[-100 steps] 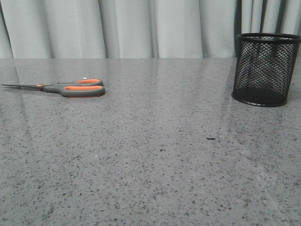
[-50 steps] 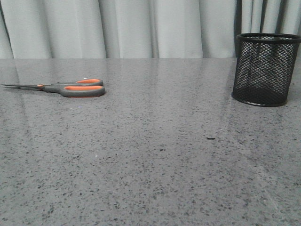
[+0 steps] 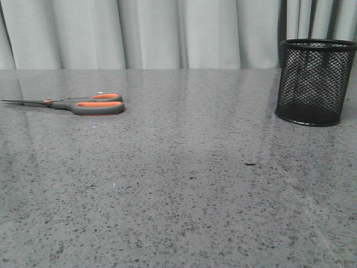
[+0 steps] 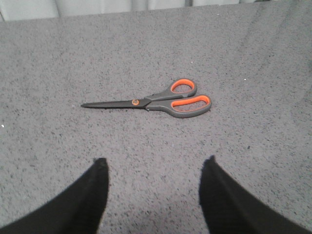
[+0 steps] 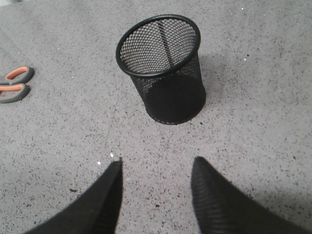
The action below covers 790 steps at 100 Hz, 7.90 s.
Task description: Put scissors into bucket
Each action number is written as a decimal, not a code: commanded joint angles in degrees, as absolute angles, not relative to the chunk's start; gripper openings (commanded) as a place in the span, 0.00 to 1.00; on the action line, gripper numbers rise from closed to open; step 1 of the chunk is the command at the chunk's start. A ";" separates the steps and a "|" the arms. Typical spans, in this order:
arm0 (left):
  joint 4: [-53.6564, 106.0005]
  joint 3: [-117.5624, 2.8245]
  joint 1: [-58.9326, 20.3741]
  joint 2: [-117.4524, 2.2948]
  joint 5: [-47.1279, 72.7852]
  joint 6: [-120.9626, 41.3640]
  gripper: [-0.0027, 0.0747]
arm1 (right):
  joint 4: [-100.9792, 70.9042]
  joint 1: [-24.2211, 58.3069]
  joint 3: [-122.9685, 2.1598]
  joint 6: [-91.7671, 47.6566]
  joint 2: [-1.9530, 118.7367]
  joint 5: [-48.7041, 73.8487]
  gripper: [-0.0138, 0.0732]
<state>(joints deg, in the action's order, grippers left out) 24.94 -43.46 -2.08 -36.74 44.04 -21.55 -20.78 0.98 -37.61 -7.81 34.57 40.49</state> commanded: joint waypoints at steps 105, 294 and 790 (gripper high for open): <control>24.05 -88.35 -7.69 -94.15 65.28 -80.48 0.51 | -22.92 0.89 -42.94 -10.97 39.02 37.57 0.57; 21.04 -94.81 -11.22 -112.63 72.42 -79.68 0.03 | -22.92 0.89 -42.94 -11.31 39.02 37.11 0.57; 19.74 -105.85 -2.74 -76.00 61.59 -26.23 0.58 | -15.92 -2.70 -85.97 -16.29 79.54 61.31 0.51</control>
